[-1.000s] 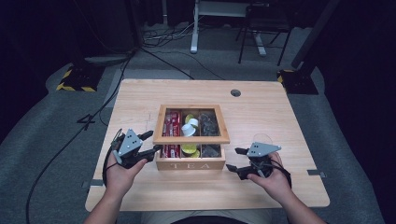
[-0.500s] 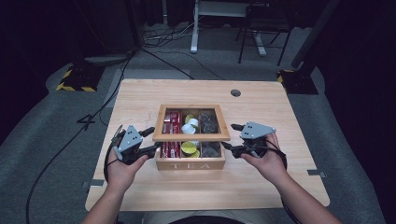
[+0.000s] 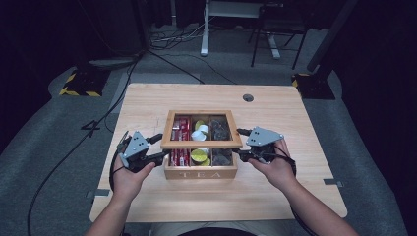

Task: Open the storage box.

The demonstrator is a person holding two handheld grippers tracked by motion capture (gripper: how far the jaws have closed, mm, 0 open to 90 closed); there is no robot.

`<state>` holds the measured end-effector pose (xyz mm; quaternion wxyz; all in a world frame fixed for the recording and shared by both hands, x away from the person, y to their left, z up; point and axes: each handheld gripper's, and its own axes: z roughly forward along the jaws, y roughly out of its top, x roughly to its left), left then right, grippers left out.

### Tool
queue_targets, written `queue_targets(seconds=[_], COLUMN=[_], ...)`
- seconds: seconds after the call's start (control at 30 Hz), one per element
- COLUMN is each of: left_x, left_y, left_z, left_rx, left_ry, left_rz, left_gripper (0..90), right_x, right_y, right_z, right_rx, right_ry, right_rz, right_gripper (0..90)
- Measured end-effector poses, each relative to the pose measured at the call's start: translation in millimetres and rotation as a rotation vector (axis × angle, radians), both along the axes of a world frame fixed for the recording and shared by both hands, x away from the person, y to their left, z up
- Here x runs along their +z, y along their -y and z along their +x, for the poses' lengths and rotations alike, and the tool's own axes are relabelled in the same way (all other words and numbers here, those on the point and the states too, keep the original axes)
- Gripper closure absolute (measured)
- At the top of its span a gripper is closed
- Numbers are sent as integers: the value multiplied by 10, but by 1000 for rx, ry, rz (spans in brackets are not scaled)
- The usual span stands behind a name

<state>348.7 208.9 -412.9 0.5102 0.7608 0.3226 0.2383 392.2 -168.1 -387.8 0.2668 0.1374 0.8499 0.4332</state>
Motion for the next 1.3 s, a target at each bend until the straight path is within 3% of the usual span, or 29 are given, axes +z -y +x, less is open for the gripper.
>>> queue_targets(seconds=[0.17,0.3,0.47,0.6,0.8,1.3], left_x=[-5,-32,-60,-72,-99,-165], left_y=[-35,-76,-112,-183,-246,-300], left_z=[-8,-24,-70,-136,-179,-150], left_rx=[26,61,68,90,112,117], left_ry=[-11,-4,-16,-22,-31,-55], left_rz=[16,74,75,84,83,80], left_gripper=[419,388,376,373,372,372], right_x=[33,102,212,355,524,770], right_y=[1,12,20,13,-10,-37], right_z=[16,55,109,221,357,746], right_rx=[9,13,21,38,46,14], right_ry=[0,-10,-4,-28,-32,-28], right_rz=[-8,19,45,93,109,182], right_gripper=[405,418,464,516,542,580])
